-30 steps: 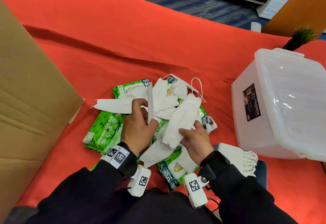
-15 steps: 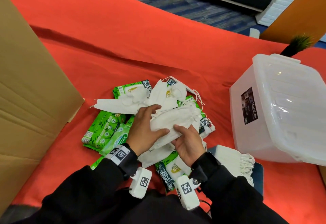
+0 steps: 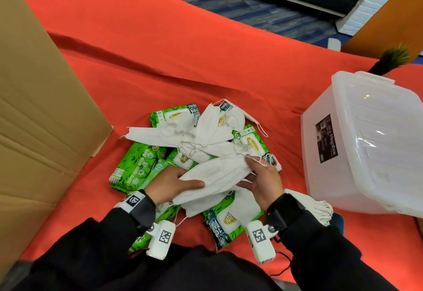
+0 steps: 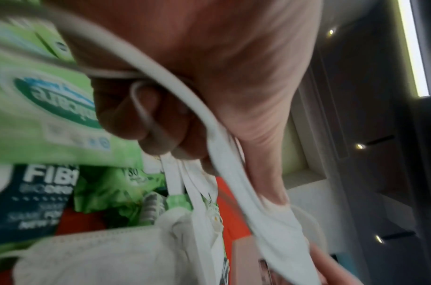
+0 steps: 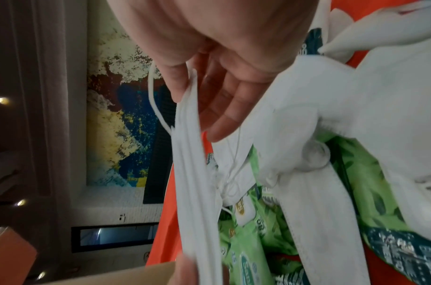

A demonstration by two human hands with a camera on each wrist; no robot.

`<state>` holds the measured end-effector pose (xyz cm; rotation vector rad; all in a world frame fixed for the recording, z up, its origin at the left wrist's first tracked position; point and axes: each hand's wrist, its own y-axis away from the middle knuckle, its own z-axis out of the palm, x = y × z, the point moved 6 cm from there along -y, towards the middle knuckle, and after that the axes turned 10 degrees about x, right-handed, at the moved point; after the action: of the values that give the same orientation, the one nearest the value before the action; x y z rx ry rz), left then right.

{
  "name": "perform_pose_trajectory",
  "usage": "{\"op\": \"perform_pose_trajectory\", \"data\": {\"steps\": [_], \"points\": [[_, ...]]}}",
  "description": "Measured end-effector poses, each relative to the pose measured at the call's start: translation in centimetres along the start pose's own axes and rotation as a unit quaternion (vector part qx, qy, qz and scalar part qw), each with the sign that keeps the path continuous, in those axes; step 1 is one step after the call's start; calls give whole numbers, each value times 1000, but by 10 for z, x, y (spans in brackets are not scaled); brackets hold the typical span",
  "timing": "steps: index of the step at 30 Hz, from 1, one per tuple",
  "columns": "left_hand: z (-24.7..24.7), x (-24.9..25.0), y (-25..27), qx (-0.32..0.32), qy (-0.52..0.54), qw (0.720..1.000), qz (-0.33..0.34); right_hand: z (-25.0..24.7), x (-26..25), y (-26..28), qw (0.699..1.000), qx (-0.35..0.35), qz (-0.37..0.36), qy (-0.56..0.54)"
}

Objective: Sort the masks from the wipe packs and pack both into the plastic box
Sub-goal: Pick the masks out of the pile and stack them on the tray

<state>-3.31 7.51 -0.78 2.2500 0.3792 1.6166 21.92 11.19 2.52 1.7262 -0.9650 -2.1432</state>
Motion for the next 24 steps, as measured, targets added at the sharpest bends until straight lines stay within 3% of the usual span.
{"op": "perform_pose_trajectory", "data": {"steps": [4, 8, 11, 16, 18, 20, 24], "points": [[-19, -16, 6, -35, 68, 996, -47, -14, -2, -10, 1000, 4, 24, 2], [-34, -20, 5, -11, 178, 983, -47, -11, 20, -7, 997, -15, 76, 14], [-41, -18, 1, -3, 233, 972, -25, -13, 30, -10, 995, 17, 89, -30], [-66, -40, 0, -24, 337, 937, -86, -30, 27, -20, 986, 76, 112, -95], [-73, -47, 5, -40, 313, 944, -98, -38, 25, -25, 983, 88, 124, -100], [-73, -54, 9, -46, 230, 968, -89, -43, 24, -30, 983, 91, 133, -93], [-51, -54, 14, -80, 80, 993, -28, -30, 16, -21, 988, 37, 146, -47]]}}
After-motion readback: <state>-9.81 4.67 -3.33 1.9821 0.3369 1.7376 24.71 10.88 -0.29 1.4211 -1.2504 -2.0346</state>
